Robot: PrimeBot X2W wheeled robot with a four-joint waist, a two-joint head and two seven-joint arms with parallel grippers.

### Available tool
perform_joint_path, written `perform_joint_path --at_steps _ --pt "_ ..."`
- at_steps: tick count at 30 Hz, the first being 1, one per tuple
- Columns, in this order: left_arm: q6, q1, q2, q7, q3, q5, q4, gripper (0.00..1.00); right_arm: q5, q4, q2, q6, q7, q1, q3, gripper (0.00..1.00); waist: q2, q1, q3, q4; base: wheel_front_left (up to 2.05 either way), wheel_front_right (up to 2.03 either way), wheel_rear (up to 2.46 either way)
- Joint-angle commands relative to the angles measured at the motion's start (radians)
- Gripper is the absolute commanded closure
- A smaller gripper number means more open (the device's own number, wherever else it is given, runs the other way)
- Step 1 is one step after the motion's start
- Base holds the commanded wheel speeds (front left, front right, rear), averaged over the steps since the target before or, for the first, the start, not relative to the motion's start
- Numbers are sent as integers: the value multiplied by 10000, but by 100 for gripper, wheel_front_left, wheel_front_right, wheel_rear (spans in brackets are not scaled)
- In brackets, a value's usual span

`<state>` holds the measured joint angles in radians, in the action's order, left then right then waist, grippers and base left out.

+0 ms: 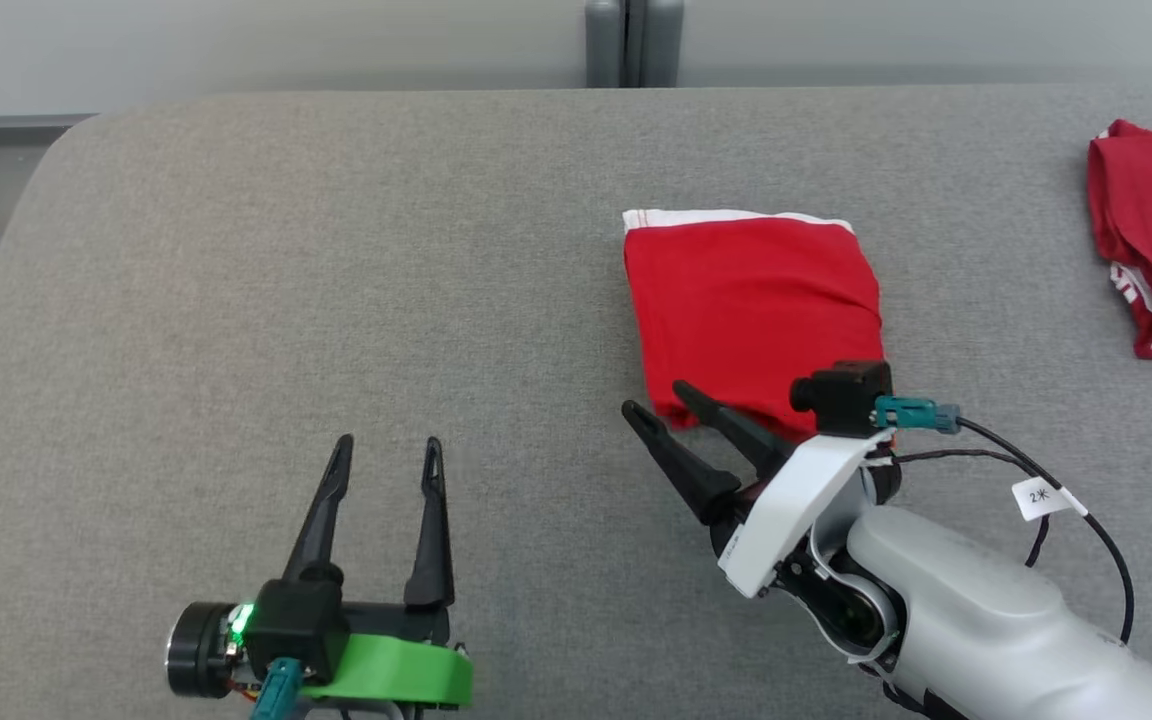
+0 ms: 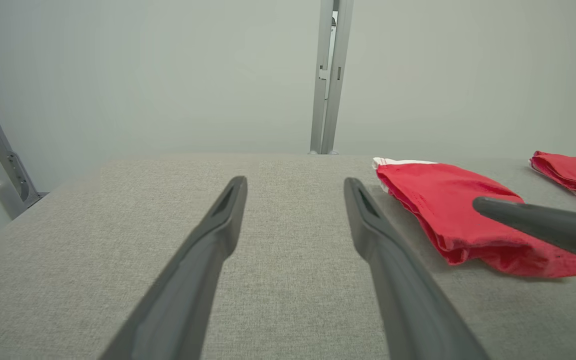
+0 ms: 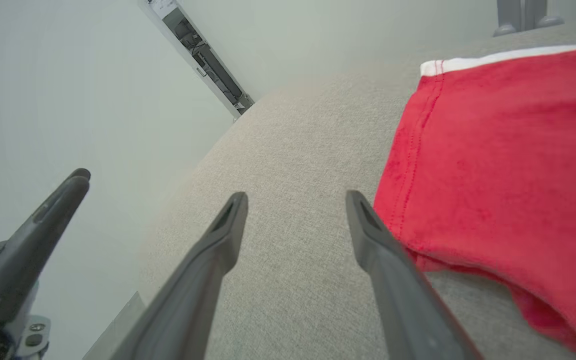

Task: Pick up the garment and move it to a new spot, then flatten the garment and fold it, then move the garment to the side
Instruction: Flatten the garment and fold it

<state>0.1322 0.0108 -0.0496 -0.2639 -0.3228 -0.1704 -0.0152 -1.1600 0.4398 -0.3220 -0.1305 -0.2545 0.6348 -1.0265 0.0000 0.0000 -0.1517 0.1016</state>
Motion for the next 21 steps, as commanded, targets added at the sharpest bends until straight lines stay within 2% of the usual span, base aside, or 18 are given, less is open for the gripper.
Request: perform_joint_path --at_steps 1,7,10,13,15,21 --pt "60 -250 -22 0 225 -3 60 0 417 -168 -43 -3 -92 -247 338 0 0 0 414 -503 0 0 0" --pt "-8 -736 -21 0 1140 -63 270 0 2809 -904 146 -3 -98 -1503 3115 0 0 0 928 -1174 0 0 0" --pt "-76 -966 -21 0 1461 -215 408 0 4112 -1047 275 -3 -99 -2223 4137 0 0 0 1181 -1325 0 0 0" --pt "-263 -1140 -21 0 1662 -86 559 0 5358 -1246 570 -3 -100 -3020 5349 0 0 0 1331 -1411 0 0 0" --pt "-350 -1284 -21 0 1763 37 623 0 5780 -1378 900 -3 -101 -3576 6109 0 0 0 1414 -1433 0 0 0" --pt "-323 -1791 -22 0 1924 291 609 0 7504 -1987 1385 -3 -102 -4894 7353 0 0 0 1674 -1540 0 0 0"
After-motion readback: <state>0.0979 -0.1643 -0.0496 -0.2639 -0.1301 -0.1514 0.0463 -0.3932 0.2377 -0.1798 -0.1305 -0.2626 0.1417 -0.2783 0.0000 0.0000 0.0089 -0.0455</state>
